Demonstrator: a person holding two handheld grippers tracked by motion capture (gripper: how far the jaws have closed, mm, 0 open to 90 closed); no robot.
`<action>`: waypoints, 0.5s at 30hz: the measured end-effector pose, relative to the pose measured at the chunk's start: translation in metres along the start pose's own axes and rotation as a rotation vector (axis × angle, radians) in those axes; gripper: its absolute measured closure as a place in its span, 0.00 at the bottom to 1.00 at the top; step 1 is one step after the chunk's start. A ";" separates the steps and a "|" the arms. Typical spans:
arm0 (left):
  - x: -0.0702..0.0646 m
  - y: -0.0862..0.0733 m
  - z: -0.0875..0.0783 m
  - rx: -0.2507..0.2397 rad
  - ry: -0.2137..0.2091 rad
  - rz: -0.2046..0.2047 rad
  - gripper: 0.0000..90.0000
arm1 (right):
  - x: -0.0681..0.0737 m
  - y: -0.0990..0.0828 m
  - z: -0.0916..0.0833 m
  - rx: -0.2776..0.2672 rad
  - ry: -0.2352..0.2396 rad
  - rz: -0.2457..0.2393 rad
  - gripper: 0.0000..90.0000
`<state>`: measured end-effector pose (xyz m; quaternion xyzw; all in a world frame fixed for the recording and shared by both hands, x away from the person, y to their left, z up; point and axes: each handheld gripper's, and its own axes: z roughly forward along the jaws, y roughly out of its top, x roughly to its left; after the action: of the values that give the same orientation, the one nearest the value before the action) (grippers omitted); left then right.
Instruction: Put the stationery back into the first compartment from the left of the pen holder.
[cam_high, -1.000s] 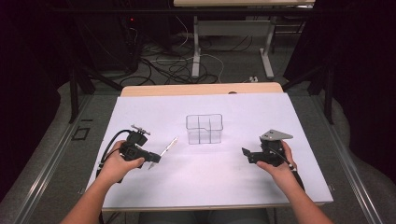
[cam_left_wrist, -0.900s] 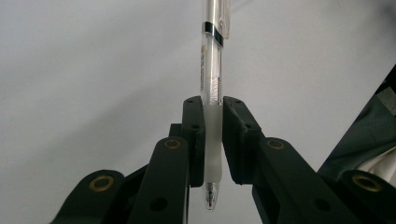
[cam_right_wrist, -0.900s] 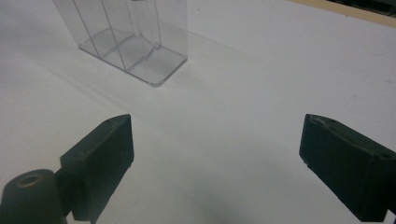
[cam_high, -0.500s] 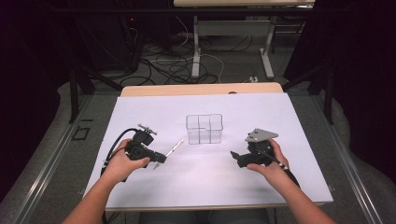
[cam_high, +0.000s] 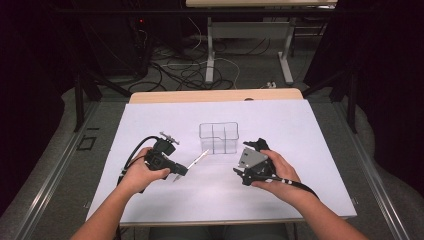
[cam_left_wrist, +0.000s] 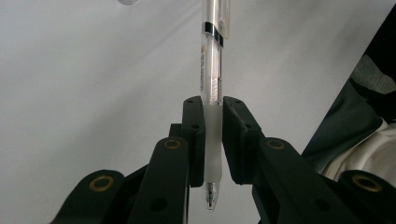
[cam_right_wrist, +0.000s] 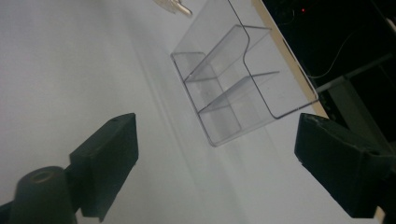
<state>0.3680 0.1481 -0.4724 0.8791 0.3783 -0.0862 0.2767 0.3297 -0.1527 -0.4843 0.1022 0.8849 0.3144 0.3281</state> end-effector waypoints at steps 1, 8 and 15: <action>-0.001 0.002 0.002 0.004 -0.004 0.004 0.89 | 0.001 0.002 0.000 -0.001 -0.002 -0.022 0.17; -0.012 0.013 0.012 0.033 -0.015 0.029 0.89 | 0.011 0.020 0.004 0.010 -0.009 -0.177 0.27; -0.018 0.023 0.013 0.059 -0.014 0.056 0.89 | 0.024 0.042 0.007 0.001 -0.037 -0.435 0.51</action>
<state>0.3723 0.1168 -0.4665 0.8964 0.3490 -0.0960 0.2557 0.3145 -0.1075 -0.4749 -0.0854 0.8800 0.2339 0.4045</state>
